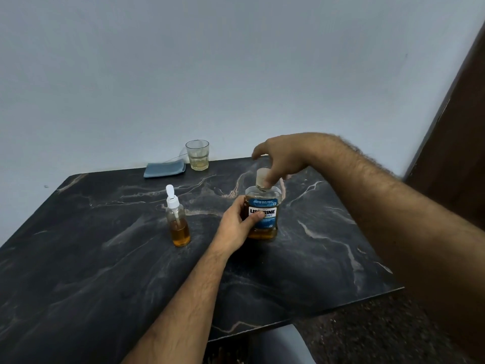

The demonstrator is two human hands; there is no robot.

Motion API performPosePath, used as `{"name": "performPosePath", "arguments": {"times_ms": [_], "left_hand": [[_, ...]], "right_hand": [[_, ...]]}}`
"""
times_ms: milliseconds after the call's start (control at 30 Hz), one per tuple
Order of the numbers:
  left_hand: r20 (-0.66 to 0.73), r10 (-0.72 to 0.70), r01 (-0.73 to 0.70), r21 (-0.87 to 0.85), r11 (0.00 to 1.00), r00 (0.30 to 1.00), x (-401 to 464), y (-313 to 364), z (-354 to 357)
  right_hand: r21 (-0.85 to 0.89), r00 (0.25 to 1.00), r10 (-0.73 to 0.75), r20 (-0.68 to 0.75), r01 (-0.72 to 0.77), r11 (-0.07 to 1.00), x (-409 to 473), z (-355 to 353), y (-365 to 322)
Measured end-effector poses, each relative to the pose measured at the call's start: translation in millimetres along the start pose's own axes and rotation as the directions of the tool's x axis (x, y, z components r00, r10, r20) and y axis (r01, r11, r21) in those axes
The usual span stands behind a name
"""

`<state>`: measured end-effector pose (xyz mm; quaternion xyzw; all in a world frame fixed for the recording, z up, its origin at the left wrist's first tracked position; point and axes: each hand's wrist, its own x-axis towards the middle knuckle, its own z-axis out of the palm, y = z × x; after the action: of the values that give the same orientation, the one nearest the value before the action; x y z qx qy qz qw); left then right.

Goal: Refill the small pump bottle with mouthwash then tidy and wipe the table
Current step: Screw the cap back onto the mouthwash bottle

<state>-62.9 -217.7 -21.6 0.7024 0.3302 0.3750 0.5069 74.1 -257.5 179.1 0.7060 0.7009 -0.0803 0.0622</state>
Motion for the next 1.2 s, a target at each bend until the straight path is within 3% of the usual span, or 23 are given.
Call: {"name": "performPosePath", "arguments": {"times_ms": [167,367,467,633,733,933,1067,1200], "left_hand": [[-0.007,0.018,-0.018,0.031,0.999,1.0,1.9,-1.9,-0.2],[-0.008,0.036,-0.036,0.041,0.999,0.999,1.3,-0.7,0.0],[-0.016,0.053,-0.052,0.08,0.995,0.998,-0.4,0.1,0.7],[-0.015,0.049,-0.048,0.087,0.995,0.999,-0.2,0.9,1.2],[0.005,0.03,-0.031,0.1,0.994,1.0,0.2,3.4,-2.2],[0.031,0.061,-0.064,0.118,0.991,0.998,2.8,0.4,-4.0],[-0.008,0.061,-0.059,0.14,0.988,0.998,1.6,-2.0,-1.4],[-0.078,0.059,-0.036,0.27,0.962,0.995,4.1,-1.5,2.0]], "right_hand": [[0.007,0.99,-0.103,-0.096,0.104,0.995,8.7,8.1,5.3],[-0.109,0.984,-0.14,-0.106,0.128,0.986,12.8,18.6,9.2],[-0.156,0.978,-0.122,-0.168,0.096,0.983,12.6,31.3,8.8],[-0.265,0.899,-0.117,-0.422,0.001,0.964,14.5,54.6,8.5],[-0.325,0.899,-0.112,-0.422,-0.035,0.945,20.5,51.9,6.2],[-0.421,0.849,-0.381,-0.367,0.213,0.882,13.0,51.6,16.0],[-0.376,0.827,-0.336,-0.451,0.164,0.912,18.3,60.6,13.4],[-0.35,0.802,-0.269,-0.533,0.08,0.933,20.5,67.6,10.9]]}}
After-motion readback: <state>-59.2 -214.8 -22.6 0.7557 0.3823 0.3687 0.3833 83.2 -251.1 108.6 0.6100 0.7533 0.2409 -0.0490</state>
